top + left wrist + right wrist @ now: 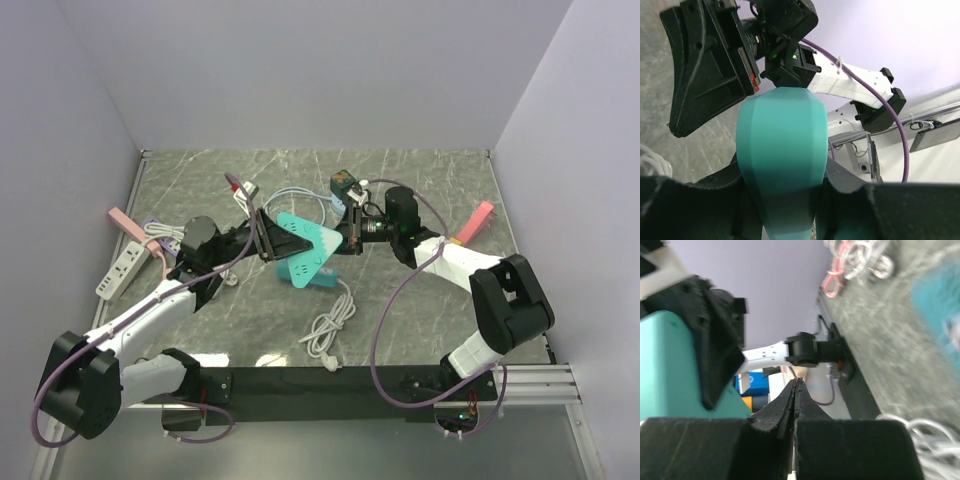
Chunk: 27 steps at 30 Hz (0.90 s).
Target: Pull the plug off the socket
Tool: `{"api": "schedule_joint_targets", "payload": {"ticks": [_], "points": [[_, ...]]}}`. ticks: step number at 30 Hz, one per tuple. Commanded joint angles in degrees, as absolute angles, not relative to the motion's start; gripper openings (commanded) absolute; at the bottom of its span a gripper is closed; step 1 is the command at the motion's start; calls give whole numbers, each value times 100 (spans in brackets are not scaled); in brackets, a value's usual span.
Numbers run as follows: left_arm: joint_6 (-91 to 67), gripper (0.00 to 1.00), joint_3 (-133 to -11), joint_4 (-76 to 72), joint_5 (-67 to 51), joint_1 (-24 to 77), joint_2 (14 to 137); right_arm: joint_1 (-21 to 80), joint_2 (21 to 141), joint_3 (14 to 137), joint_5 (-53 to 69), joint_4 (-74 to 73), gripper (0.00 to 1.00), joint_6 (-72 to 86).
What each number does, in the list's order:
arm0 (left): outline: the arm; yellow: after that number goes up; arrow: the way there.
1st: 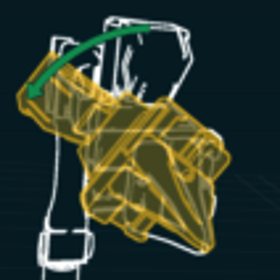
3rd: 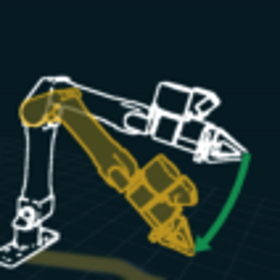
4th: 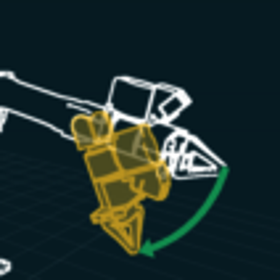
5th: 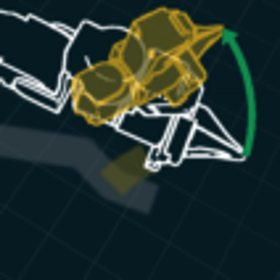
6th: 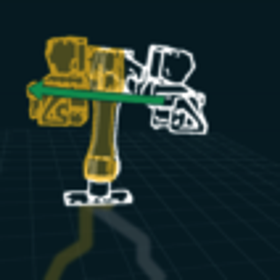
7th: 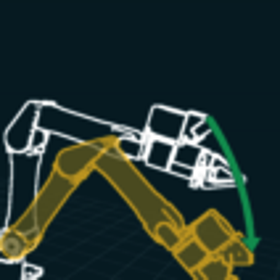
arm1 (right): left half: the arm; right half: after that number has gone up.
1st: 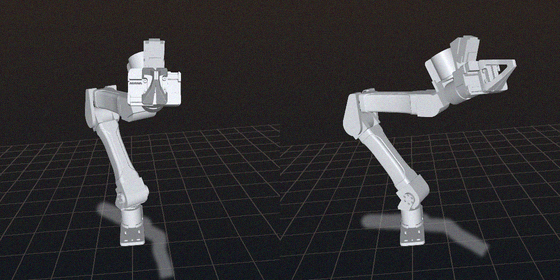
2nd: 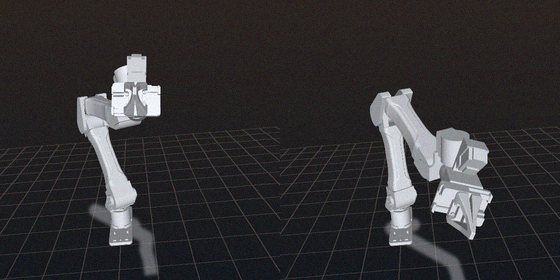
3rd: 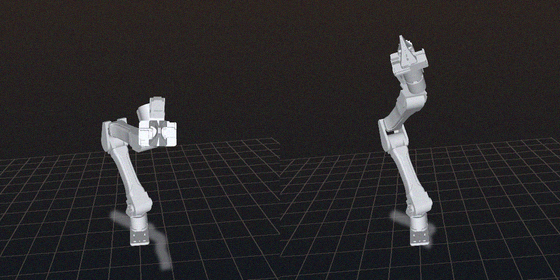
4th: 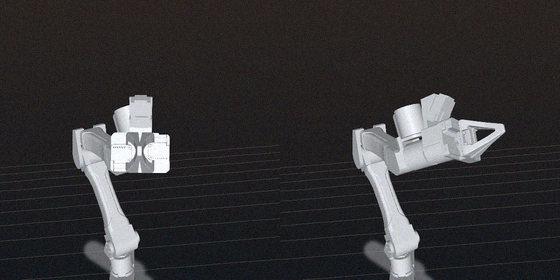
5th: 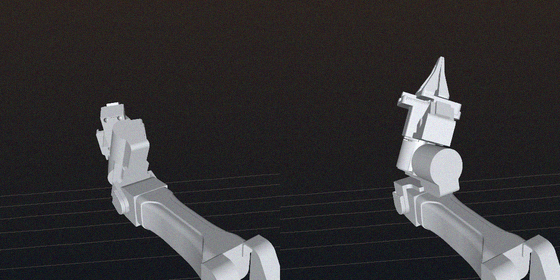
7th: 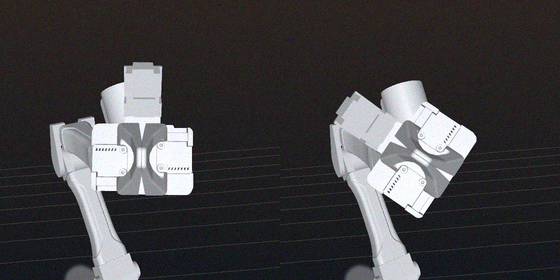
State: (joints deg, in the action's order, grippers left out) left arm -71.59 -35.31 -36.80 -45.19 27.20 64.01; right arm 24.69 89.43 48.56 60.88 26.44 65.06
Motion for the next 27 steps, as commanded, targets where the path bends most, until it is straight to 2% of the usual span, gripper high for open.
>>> {"api": "schedule_joint_targets", "payload": {"ticks": [1, 6, 9, 10, 11, 13, 14, 17, 20, 22, 23, 27], "points": [[-6970, 1, -3419, -3718, -4404, 2540, 6109, 2487, 9114, 5036, 6012, 1856, 0, 5758], [-6663, 1, -3472, -3165, -4255, 2417, 6100, 2417, 9062, 5036, 5889, 1407, 0, 5371], [-5980, 1, -3909, -1841, -3466, 2399, 6126, 2172, 8476, 5359, 4969, -127, 0, 4573], [-5898, 1, -3989, -1245, -3254, 2373, 6178, 2110, 8299, 5422, 4331, -471, 2, 4257], [-5871, 1, -3999, -1248, -3182, 2347, 6266, 2057, 8132, 5458, 4055, -962, 18, 4193], [-6116, 1, -3886, -1414, -3094, 2312, 6363, 1881, 7666, 5450, 3710, -1195, 30, 4140], [-6222, 1, -3841, -1676, -3085, 2312, 6468, 1846, 7525, 5397, 3570, -1221, 47, 4218], [-6757, 1, -3631, -2517, -3041, 2312, 6731, 1793, 7094, 5063, 3699, -715, 66, 4664], [-7364, 1, -3472, -3258, -3164, 2390, 7021, 1872, 6952, 4415, 4165, 416, 77, 5596], [-7628, 1, -3550, -3699, -3278, 2513, 7197, 1960, 6926, 4211, 4210, 894, 80, 5984], [-7716, 1, -3568, -3805, -3287, 2557, 7346, 2030, 6917, 4132, 4149, 1062, 89, 6299], [-8287, 1, -3428, -4376, -2989, 2777, 7488, 2162, 6786, 3596, 3850, 2301, 91, 7205]]}}
